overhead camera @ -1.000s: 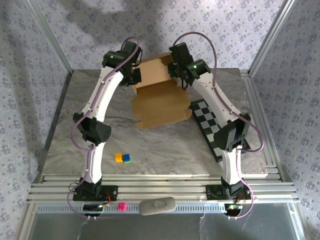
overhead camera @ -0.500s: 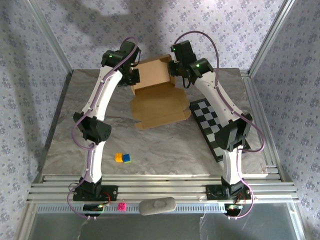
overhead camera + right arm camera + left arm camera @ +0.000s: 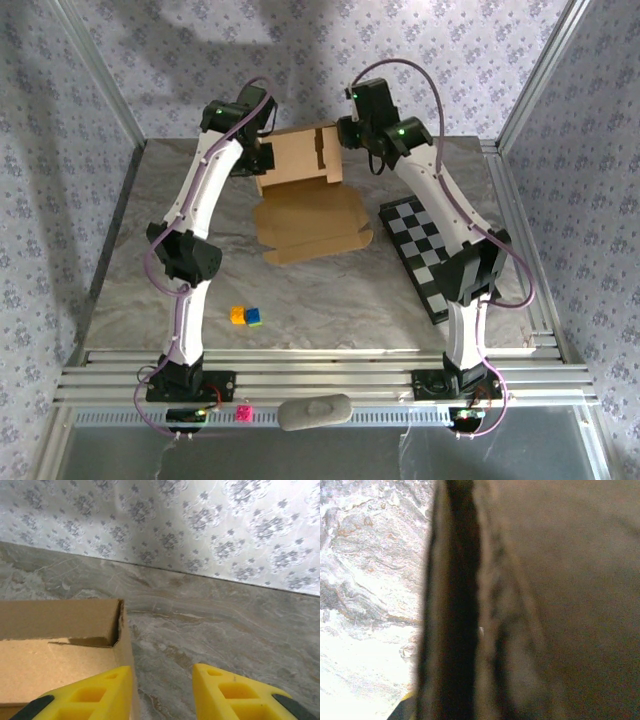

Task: Fold the paper box

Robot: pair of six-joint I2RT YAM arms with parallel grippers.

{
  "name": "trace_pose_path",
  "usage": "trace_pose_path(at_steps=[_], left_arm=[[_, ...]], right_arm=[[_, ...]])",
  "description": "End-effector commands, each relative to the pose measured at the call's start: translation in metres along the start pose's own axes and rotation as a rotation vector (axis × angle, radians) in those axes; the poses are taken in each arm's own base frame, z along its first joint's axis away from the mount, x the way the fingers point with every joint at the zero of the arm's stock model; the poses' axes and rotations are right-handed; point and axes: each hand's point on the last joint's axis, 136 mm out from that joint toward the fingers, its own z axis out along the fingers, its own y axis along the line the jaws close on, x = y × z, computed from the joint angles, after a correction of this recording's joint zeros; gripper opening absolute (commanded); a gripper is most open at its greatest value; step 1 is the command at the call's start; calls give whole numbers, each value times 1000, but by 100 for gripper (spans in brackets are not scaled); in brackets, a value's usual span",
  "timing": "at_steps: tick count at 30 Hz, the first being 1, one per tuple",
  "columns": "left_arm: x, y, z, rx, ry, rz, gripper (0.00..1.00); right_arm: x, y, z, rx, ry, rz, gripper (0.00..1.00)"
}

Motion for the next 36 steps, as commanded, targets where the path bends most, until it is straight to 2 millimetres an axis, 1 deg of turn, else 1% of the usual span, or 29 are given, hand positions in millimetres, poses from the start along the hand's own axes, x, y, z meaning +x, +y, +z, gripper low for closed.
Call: trace_pose_path(at_steps=[1,2,3,6,8,10,11,13,16,19,21,26,30,32,36], left_arm=[[2,-1,-1,36,25,-6,0],[2,-1,-2,48,29,-11,0],[1,-2,-2,61,33,-14,0],[3,-3,-1,86,49,-16,0],[4,-2,-1,88,58,-13,0],[5,-3,0,90,66,-10,0],[6,-3,1,90,70,-9,0],[8,-4,2,92,78,-8,0],[8,-5,2,99,82,-8,0],[10,-6,1,106,87,-8,0],[10,-7,-1,111,87,-6,0],[11,-8,-5,125,85,6,0],[11,-14,-8,149,79,17,0],[11,-17,-9,158,78,22,0],[11,-20,-10,169,75,29,0]], right_arm=[[-9,11,-22,-145,-65,47,40],[-12,11,-27,-204,-96,66,43],[-10,11,-31,-276,-105,75,46],[0,7,-37,-471,-81,142,47],[10,6,-42,-532,-54,131,49],[22,8,-42,-562,-14,104,50],[27,10,-40,-576,2,94,50],[31,11,-35,-575,12,83,50],[26,12,-26,-576,14,76,50],[21,24,-18,-605,28,39,50],[21,32,-9,-616,42,20,50],[24,31,15,-598,68,3,50],[24,33,28,-580,70,-6,50],[32,36,34,-563,100,-12,49],[35,40,43,-542,113,-11,44]])
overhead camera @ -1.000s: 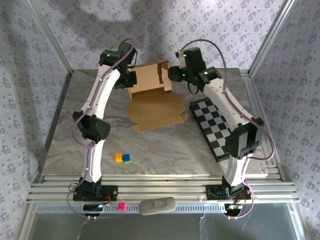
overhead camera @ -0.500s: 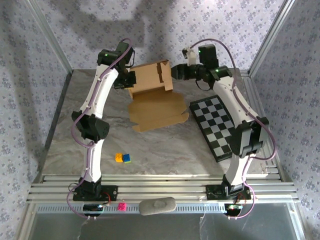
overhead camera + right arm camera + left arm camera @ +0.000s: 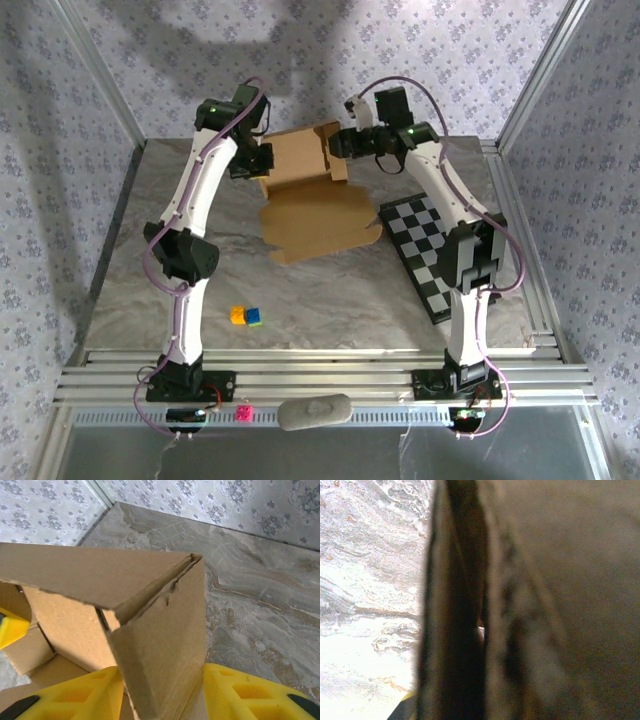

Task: Fold the paper box

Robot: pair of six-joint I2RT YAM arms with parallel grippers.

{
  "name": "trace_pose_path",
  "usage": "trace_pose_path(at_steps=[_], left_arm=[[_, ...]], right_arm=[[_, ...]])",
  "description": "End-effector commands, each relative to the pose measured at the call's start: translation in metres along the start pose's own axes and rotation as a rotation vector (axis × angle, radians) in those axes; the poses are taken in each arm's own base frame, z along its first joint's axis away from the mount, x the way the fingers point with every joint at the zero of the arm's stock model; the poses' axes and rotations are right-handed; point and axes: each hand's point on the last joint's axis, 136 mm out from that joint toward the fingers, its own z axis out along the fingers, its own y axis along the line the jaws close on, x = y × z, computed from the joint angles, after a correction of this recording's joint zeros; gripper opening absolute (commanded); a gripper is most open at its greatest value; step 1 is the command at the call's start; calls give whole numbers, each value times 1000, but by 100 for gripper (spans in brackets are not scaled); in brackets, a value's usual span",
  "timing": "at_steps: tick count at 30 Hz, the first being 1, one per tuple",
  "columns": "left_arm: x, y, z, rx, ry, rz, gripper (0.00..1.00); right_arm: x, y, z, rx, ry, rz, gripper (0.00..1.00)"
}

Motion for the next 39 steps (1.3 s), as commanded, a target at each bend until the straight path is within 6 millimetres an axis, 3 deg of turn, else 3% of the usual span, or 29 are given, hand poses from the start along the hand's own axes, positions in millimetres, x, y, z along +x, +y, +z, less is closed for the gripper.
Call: trace_pose_path(at_steps=[1,6,9,17,30,35,39], left_arm=[[3,-11,-9,47,-3,30,0],[2,-12,-10,53,-5,32,0],[2,-13,-10,56,-7,31,0],[4,-11,-11,48,2,10,0],[9,-3,-10,-3,24,-26,0],[11,-3,-10,-3,30,-28,0],[10,-5,-12,8,25,-33,0]], right_arm=[[-2,7,5,14,10,-20,43],[-6,5,9,90,5,-40,35],[-5,-1,11,169,14,-50,25],[-1,-30,0,469,36,-84,1],[6,-54,-40,936,63,-141,0],[7,-45,-51,1065,56,-188,0],[7,-40,-51,1068,48,-193,0]])
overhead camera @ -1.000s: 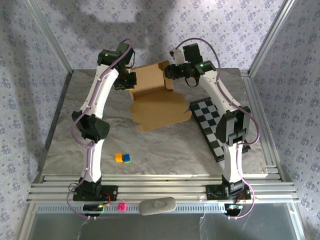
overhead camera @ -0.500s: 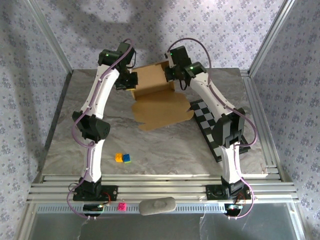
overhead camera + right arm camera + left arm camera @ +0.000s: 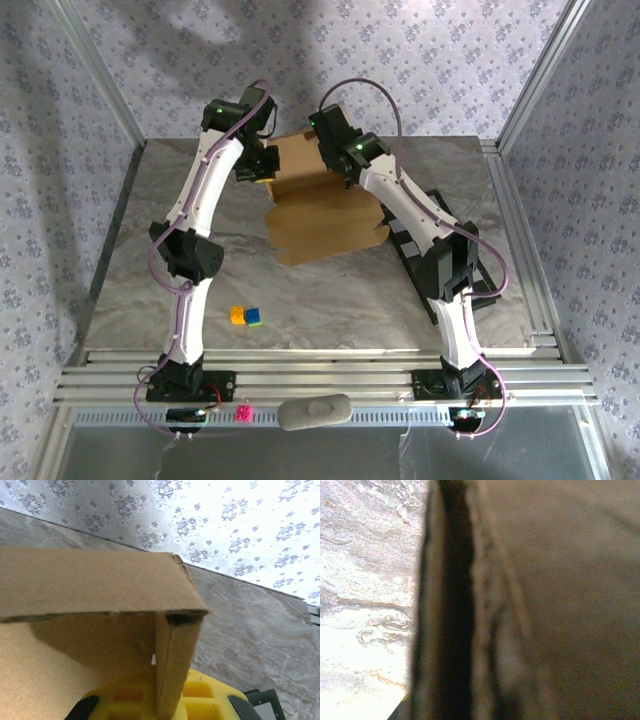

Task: Fold the paper box

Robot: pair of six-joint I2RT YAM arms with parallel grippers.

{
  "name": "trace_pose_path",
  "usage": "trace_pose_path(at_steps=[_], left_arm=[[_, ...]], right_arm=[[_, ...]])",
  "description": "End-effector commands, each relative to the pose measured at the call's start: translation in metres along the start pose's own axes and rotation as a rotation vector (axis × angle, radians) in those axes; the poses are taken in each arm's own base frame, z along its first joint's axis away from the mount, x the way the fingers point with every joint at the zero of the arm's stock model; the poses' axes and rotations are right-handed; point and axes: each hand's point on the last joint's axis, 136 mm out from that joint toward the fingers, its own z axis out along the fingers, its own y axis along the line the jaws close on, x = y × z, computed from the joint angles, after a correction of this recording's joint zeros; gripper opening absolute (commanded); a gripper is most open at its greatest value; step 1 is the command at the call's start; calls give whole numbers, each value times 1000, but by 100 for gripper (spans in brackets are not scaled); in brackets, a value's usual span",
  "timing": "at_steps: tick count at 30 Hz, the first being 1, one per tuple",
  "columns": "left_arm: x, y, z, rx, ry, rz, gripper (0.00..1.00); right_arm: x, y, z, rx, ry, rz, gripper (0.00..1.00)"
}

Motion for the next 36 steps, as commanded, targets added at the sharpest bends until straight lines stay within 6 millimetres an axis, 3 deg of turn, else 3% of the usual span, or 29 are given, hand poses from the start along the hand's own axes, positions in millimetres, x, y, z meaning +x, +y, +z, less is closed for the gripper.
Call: trace_pose_path(at_steps=[1,6,13,16,29,36], left_arm=[[3,6,-15,-6,-7,-19,0],[3,3,-17,15,-8,-26,0],[1,-5,-18,67,-1,-25,0],[1,-5,-16,71,2,-24,0],[-3,0,-17,69,-5,-46,0],[-2,1,-18,65,-5,-45,0]], right_arm=[[10,-31,1,159,38,-35,0],[9,-20,0,72,37,-14,0],[0,21,-12,-380,34,62,0],[-7,24,-19,-484,21,79,19],[4,5,-14,-448,38,82,32],[12,-10,-13,-366,34,71,27]])
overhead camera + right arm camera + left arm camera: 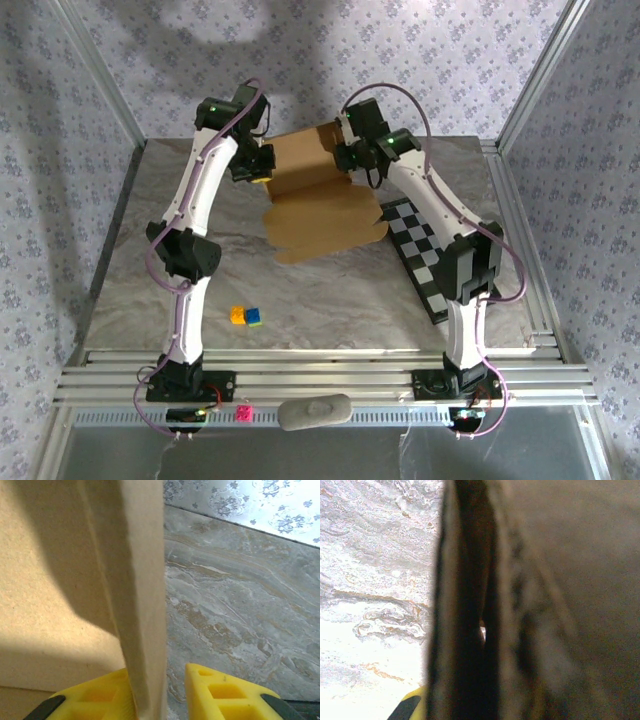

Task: Fold the paper box

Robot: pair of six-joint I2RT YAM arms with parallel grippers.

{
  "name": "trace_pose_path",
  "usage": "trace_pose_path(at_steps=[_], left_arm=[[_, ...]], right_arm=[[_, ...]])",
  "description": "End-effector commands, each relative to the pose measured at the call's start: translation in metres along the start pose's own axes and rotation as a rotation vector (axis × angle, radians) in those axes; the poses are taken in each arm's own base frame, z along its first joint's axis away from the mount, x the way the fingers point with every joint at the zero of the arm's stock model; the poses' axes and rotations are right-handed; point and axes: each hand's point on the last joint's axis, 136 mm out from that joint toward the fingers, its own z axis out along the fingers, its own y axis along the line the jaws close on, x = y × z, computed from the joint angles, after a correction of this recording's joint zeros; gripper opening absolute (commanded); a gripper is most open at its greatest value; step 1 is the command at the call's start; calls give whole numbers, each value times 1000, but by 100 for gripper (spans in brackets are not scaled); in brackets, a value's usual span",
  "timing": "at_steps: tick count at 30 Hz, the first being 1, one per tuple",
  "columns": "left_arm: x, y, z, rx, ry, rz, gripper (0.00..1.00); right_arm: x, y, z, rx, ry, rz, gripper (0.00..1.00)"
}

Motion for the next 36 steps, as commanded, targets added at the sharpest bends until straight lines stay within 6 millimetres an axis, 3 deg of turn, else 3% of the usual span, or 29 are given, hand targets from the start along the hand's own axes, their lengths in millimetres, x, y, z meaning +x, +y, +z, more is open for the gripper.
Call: trace_pose_path(at_steps=[1,9,12,24,31,36], left_arm=[[-3,-5,-14,37,-31,-15,0],[-2,-6,-15,45,-30,-14,0],[-2,-5,-16,41,-29,-14,0],[-4,-4,-14,38,-32,-20,0],[-5,-3,-12,31,-30,-23,0],[-6,-2,-12,32,-34,-26,0]], right_arm=[[-12,-11,-20,58,-58,-14,23],[-11,-2,-3,75,-37,-28,20],[-12,-3,-3,112,-41,-29,0],[-5,-38,-17,517,-31,-89,0],[-4,-29,-22,531,-43,-102,0],[-4,-14,-20,439,-45,-97,0]])
